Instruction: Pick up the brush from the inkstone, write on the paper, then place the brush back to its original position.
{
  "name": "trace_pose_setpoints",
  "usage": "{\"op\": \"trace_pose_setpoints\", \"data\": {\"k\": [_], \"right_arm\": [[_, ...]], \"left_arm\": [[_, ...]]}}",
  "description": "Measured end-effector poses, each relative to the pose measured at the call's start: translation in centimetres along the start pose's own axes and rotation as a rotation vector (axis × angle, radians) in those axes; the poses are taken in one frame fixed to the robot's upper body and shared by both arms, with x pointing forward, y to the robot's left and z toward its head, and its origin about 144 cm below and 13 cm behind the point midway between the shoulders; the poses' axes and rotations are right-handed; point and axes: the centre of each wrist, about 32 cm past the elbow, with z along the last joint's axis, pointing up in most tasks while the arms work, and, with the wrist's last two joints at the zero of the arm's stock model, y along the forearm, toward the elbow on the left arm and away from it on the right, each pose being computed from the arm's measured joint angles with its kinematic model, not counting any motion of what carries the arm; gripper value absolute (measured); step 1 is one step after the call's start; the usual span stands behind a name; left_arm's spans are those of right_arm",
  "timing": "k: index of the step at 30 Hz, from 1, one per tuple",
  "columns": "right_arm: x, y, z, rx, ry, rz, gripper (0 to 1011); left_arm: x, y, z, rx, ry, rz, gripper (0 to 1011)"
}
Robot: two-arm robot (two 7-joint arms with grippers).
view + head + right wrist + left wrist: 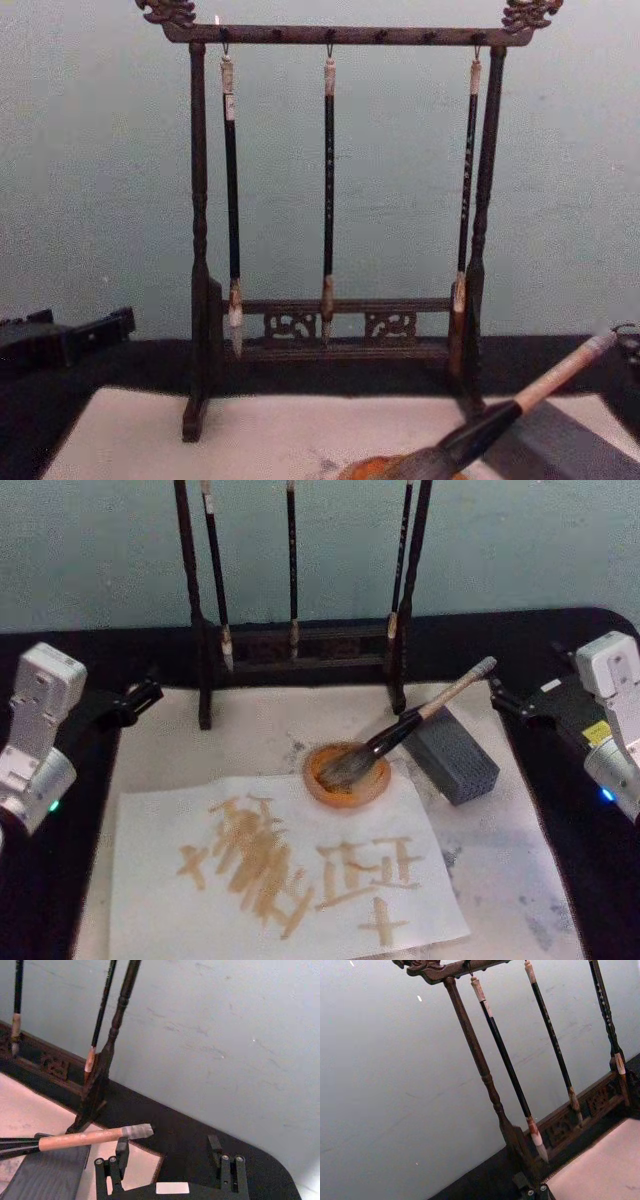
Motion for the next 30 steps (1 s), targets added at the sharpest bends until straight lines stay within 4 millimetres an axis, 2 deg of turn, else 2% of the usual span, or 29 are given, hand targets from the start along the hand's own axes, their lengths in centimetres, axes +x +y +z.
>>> {"op": "trace_pose_setpoints", "data": {"k": [8,15,19,22,30], "right_arm": [[-0.3,-0.9,0.4,0.005,0.102,0.050,1001],[-0.5,-1.6,0.1,0.029,0.274,0.139,1001],[-0.5,-1.7,-0.2,0.045,0.391,0.190,1002],[-0.4,-1.7,-0.8,0.060,0.544,0.233,1001],[-0.4,-1.5,-2.4,0.061,0.827,0.259,1001]], "left_arm": [[0.0,0.0,0.0,0.000,0.000,0.000,1000],[0.0,0.0,0.0,0.000,0.000,0.000,1002],[0.0,0.0,0.0,0.000,0.000,0.000,1002],[0.0,0.0,0.0,0.000,0.000,0.000,1000],[0.0,0.0,0.0,0.000,0.000,0.000,1000]]}}
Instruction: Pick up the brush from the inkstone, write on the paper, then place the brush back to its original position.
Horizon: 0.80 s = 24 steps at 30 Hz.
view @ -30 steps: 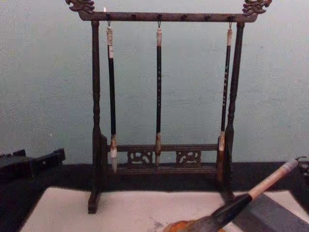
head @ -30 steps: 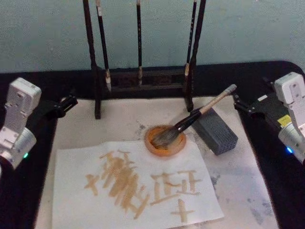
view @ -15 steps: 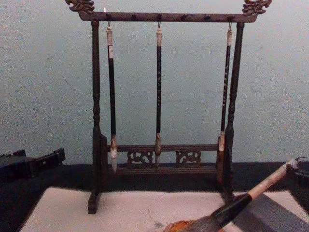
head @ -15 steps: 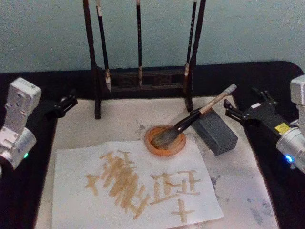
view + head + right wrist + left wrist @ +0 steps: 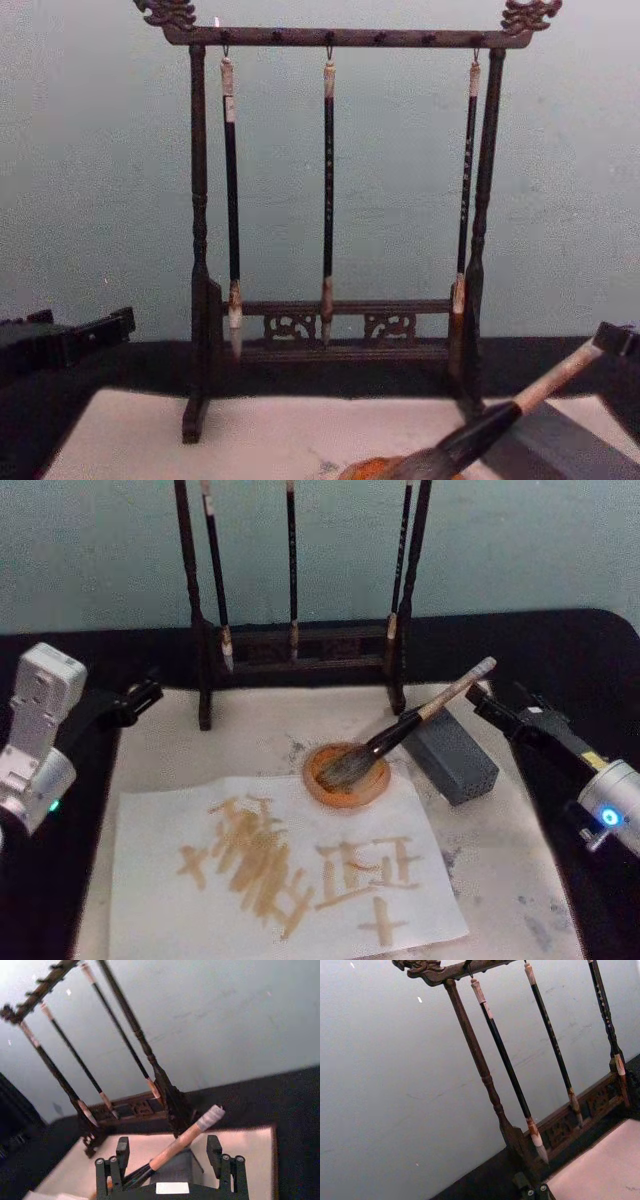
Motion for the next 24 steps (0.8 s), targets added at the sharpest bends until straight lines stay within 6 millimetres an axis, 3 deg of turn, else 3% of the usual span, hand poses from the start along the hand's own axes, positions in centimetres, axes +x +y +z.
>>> {"op": "trace_pose_setpoints", "data": {"k": [13,24], "right_arm": [[0.0,0.7,-0.5,0.022,0.255,-0.045,1002],[-0.2,1.2,-0.8,0.043,0.369,-0.037,1001]], "left_arm": [[0.0,0.0,0.0,0.000,0.000,0.000,1002],[0.0,0.0,0.0,0.000,0.000,0.000,1000]]}}
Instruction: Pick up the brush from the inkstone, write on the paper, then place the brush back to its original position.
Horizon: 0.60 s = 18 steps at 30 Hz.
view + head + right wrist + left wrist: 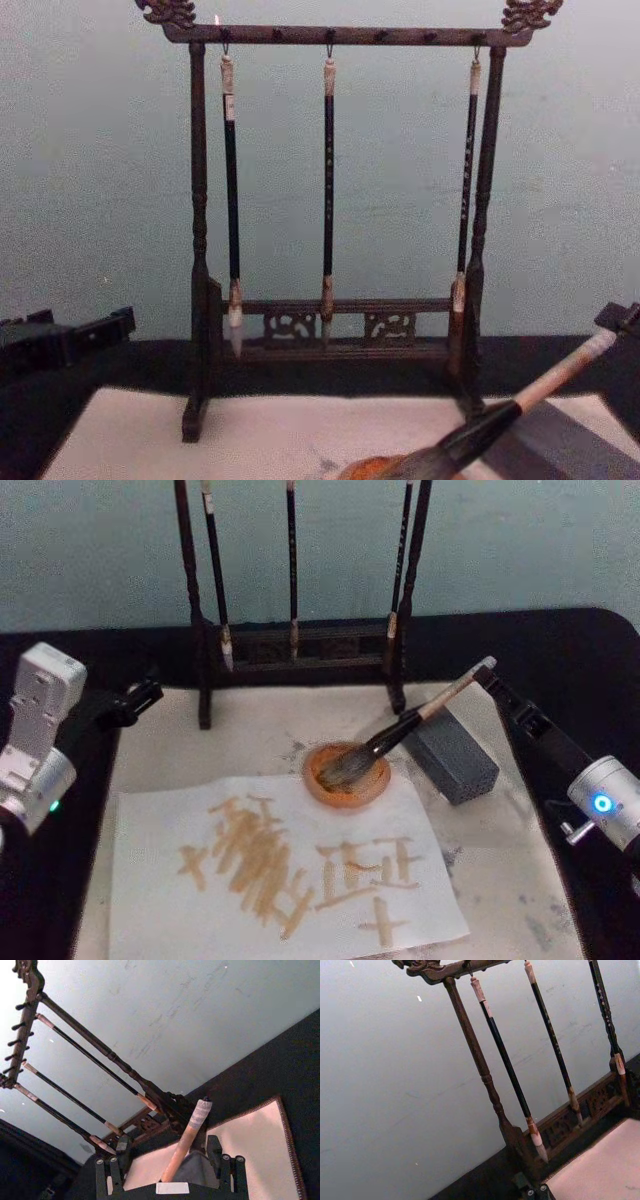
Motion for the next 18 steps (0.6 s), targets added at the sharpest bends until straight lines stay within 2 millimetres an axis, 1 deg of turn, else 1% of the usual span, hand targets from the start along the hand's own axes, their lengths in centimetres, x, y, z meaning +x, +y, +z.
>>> {"op": "trace_pose_setpoints", "data": {"k": [10,18], "right_arm": [[0.40,0.59,-0.35,0.004,0.061,0.000,1002],[0.94,0.82,-0.20,0.015,0.090,-0.009,1002]], "left_arm": [[0.00,0.00,0.00,0.000,0.000,0.000,1002],[0.00,0.00,0.00,0.000,0.000,0.000,1002]]}}
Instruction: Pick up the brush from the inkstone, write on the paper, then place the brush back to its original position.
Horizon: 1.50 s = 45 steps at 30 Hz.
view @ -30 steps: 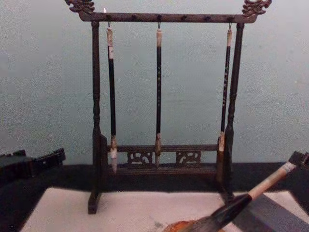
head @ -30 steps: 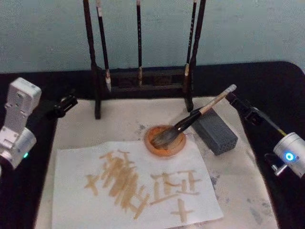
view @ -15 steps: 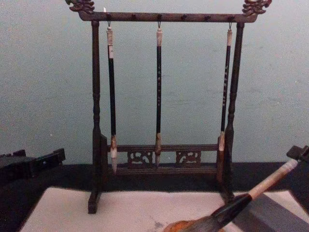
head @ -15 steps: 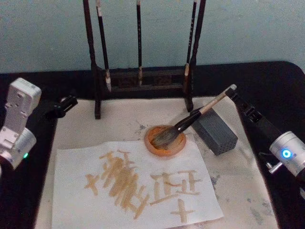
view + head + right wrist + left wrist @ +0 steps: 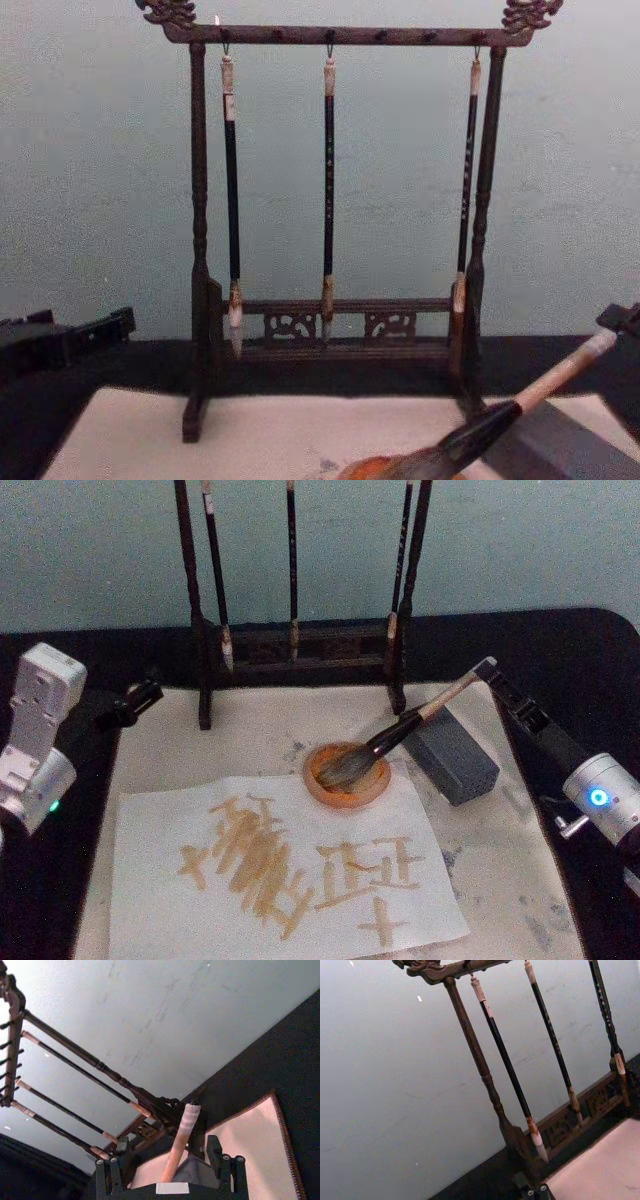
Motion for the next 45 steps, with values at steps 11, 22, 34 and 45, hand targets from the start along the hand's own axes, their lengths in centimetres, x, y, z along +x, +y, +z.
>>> {"op": "trace_pose_setpoints", "data": {"k": [11,22,34,45], "right_arm": [[0.8,-0.1,0.0,0.031,0.070,0.008,1001],[1.2,0.6,-0.4,0.043,0.127,0.013,1002],[2.1,1.5,-0.4,0.046,0.162,-0.003,1001],[2.0,2.3,-0.4,0.045,0.184,-0.010,1001]], "left_arm": [[0.0,0.0,0.0,0.000,0.000,0.000,1002],[0.0,0.0,0.0,0.000,0.000,0.000,1002],[0.0,0.0,0.0,0.000,0.000,0.000,1002],[0.0,0.0,0.0,0.000,0.000,0.000,1002]]}}
